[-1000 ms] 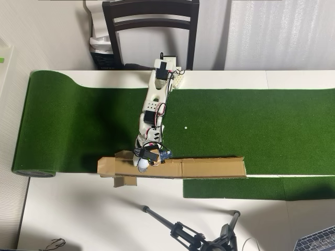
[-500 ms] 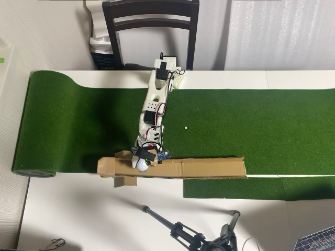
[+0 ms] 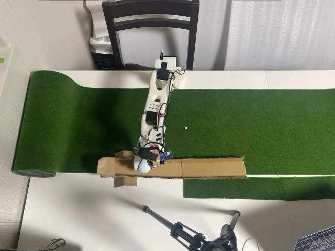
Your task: Pick up the golf ball and place it on the gray mark at the back.
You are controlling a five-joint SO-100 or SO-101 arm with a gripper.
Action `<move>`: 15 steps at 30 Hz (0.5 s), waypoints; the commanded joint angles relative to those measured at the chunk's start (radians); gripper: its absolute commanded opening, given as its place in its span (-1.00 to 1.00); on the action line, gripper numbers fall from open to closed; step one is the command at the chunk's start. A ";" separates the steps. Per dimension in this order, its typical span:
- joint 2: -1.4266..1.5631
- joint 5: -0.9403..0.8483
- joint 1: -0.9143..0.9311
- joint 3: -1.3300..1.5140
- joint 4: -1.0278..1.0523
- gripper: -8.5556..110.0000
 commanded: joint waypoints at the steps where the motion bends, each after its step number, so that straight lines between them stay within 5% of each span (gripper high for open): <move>1: 0.055 0.009 -0.002 -0.026 -0.037 -0.64; 15: 0.055 0.008 -0.002 -0.025 -0.032 -0.63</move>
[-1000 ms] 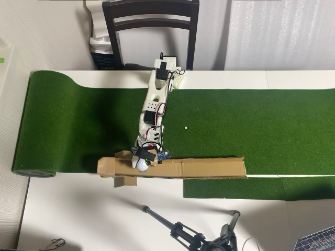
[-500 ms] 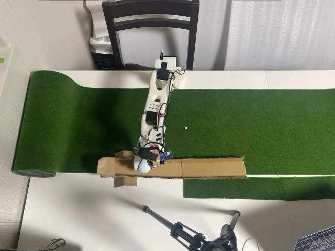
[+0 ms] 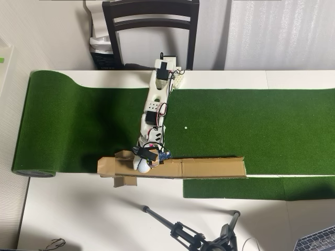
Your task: Pick up the golf ball and place it on the gray mark at the back.
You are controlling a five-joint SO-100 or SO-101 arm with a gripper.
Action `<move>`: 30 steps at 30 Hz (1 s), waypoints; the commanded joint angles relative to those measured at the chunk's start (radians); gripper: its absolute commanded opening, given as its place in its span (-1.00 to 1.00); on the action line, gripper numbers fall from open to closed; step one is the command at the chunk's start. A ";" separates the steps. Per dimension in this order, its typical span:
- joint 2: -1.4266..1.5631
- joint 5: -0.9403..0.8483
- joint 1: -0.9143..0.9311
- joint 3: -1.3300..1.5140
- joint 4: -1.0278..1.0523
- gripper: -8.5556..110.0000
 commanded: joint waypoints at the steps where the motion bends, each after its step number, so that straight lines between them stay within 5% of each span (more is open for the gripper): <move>1: 0.055 0.006 -0.002 -0.025 -0.032 -0.60; 30: 0.055 -0.006 -0.003 -0.025 -0.021 -0.29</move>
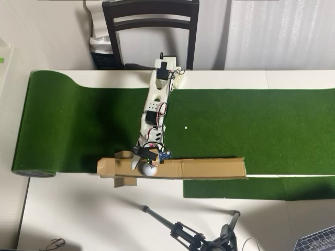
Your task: Pick up the golf ball and place it on the gray mark at the back.
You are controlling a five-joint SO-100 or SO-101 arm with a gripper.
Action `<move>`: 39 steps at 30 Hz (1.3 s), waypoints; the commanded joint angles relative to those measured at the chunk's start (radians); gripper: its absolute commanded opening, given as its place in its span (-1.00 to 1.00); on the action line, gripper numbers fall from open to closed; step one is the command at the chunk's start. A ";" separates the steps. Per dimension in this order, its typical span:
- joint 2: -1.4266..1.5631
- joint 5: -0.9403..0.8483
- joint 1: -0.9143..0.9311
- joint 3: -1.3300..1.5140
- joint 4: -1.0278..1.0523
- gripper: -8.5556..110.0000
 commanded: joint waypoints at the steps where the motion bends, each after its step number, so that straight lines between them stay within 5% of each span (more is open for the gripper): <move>1: 0.054 -0.006 -0.003 -0.025 -0.021 -0.29; 17: 0.054 -0.006 -0.015 -0.008 -0.020 -0.30; 39: 0.422 0.040 -0.014 0.465 -0.117 -0.30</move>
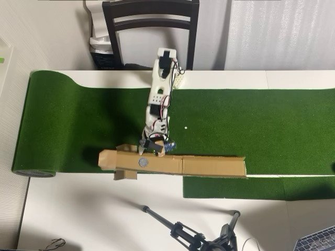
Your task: Pick up the golf ball and place it on the gray mark at the back.
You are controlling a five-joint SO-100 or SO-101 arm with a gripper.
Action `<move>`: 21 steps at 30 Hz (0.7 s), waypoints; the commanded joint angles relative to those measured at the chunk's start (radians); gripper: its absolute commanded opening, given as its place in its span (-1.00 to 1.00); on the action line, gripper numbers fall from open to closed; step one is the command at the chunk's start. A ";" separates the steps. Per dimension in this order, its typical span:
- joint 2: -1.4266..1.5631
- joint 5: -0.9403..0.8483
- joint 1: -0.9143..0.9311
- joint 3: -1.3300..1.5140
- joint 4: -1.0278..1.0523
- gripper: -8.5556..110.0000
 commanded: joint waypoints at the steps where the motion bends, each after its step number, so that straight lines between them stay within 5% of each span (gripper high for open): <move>1: 0.089 0.035 0.000 -0.026 -0.106 -0.30; 11: 0.190 0.044 -0.034 0.063 0.097 -0.30; 21: 0.522 0.195 -0.107 0.457 0.155 -0.30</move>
